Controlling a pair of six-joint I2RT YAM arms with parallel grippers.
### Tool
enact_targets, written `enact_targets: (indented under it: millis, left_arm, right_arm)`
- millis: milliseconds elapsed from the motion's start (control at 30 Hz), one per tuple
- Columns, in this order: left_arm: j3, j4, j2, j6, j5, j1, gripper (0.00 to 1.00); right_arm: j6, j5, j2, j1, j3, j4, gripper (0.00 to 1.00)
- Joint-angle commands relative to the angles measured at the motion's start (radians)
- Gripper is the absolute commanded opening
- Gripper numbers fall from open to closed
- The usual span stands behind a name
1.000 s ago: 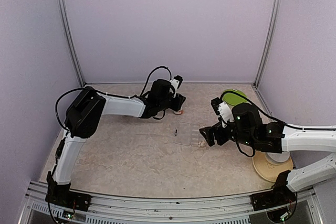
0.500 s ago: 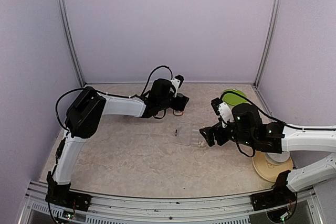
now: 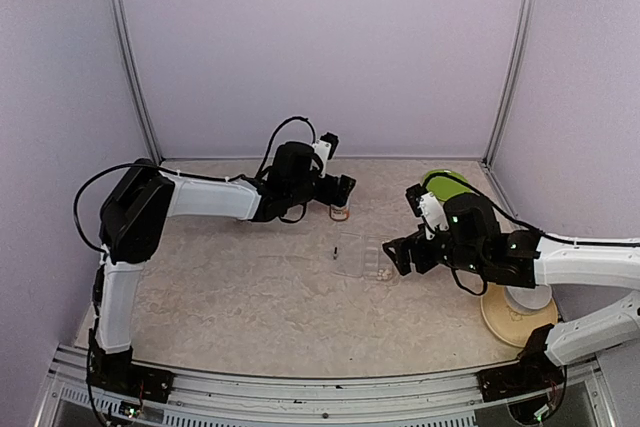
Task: Sort the pills into containers
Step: Place the pill bottle at the center of the board, then place the pill container at the center of the board.
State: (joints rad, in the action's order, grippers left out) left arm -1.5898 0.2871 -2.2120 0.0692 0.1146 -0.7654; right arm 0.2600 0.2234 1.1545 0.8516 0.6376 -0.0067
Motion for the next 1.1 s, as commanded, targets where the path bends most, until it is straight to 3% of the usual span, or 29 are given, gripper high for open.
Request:
enact_targets:
  millis: [0,267,733,1067]
  left_arm:
    - [0.116,0.067,0.175,0.077,0.007,-0.003,0.99]
    - [0.380,0.136,0.326,0.208,-0.215,-0.003,0.99]
    - [0.484,0.073,0.296,0.440,-0.245,-0.002,0.99]
    - [0.546,0.176,0.209,0.573,-0.352,-0.002,0.99]
  right_arm:
    - [0.047,-0.079,0.016,-0.057,-0.002,0.006,1.00]
    - [0.099,-0.242,0.058,-0.168,-0.005,0.039,1.00]
    - [0.192,-0.446,0.164,-0.299,-0.019,0.129,1.00]
    - [0.241,-0.496,0.274,-0.304,-0.015,0.190,1.00]
